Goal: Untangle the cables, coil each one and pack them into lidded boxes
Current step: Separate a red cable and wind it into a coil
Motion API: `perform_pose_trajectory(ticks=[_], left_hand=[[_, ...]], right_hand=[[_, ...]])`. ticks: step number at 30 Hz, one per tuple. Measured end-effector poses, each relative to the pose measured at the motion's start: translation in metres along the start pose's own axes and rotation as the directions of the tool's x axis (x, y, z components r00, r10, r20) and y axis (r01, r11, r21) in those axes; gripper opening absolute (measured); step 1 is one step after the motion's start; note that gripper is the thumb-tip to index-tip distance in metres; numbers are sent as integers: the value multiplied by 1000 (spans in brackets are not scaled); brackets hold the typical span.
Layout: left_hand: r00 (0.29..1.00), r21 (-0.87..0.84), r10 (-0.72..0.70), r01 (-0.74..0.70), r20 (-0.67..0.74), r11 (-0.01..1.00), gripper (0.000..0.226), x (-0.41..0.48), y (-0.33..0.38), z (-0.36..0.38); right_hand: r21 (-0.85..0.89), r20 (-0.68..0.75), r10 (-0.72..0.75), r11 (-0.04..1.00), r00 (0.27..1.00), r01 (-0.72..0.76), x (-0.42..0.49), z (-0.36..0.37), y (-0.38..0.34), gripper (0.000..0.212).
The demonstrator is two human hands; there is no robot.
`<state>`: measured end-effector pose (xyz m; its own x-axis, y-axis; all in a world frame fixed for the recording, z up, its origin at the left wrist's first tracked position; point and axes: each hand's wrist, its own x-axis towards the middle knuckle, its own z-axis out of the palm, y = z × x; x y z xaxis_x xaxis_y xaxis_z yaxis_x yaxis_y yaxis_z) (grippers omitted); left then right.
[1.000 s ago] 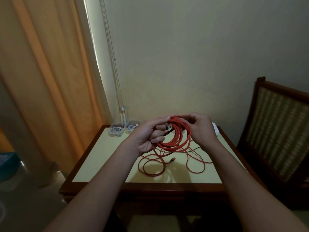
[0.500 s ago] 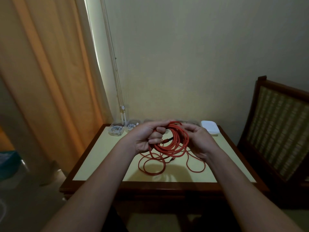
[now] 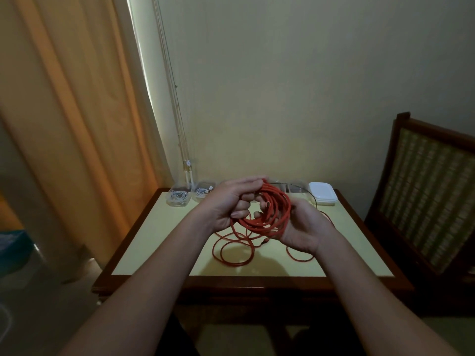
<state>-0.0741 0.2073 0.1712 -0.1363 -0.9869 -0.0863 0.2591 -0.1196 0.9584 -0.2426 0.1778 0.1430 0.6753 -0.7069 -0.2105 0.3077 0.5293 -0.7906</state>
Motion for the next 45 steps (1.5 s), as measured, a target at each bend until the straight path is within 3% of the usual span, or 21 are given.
perform_pose_trajectory(ticks=[2,4,7,9,11,13,16,20,22,24,27,31,34,38,41,43,45], left_hand=[[998,100,46,-43,-31,994,27,1,-2,3],[996,148,73,-65,-47,987,28,2,-5,6],[993,190,105,-92,-60,977,26,3,-6,8],[989,234,124,-103,-79,967,24,2,-5,8],[983,271,150,-118,-101,955,24,2,-5,7],[977,263,166,-126,-136,957,24,4,-6,5],[969,225,166,-123,-185,967,23,7,-5,2],[960,288,186,-121,-208,950,19,4,-2,-1],[951,325,179,-91,-252,941,16,4,-3,-8],[936,293,142,-44,-322,955,19,6,-5,-20],[951,150,32,16,-308,989,22,7,-6,-37],[966,43,-43,56,-257,998,29,4,0,-50],[971,-40,-66,59,-229,997,17,2,4,-45],[979,-192,-83,46,-188,980,23,3,7,-31],[982,-249,-95,53,-160,967,20,2,8,-26],[983,-292,-108,62,-145,955,19,1,7,-23],[985,-337,-116,68,-126,939,18,2,3,-22]], right_hand=[[27,19,-44,999,999,43,-1,7,1,31],[-57,15,-130,990,991,131,-2,11,5,19],[-314,-26,-269,917,963,248,-2,11,12,24],[-526,-67,-364,804,929,277,-2,8,13,26],[-724,-97,-476,636,874,267,-4,7,10,30],[-893,-48,-611,381,790,240,-4,7,11,45],[-986,54,-729,69,682,151,-1,7,16,48],[-924,135,-644,-357,753,-139,5,3,22,44],[-849,140,-601,-482,787,-217,1,3,21,48],[-844,138,-581,-492,802,-211,-4,-2,17,54],[-921,147,-570,-376,808,-98,-12,-14,13,65],[-995,97,-586,-84,804,59,-33,-25,9,47],[-995,76,-599,6,797,100,-39,-26,8,39],[-977,37,-680,129,733,169,-30,-27,10,18],[-974,54,-786,93,616,205,-17,-33,17,12],[-986,109,-854,-27,509,166,-6,-40,21,10],[-985,152,-875,-97,460,142,1,-40,25,10]])
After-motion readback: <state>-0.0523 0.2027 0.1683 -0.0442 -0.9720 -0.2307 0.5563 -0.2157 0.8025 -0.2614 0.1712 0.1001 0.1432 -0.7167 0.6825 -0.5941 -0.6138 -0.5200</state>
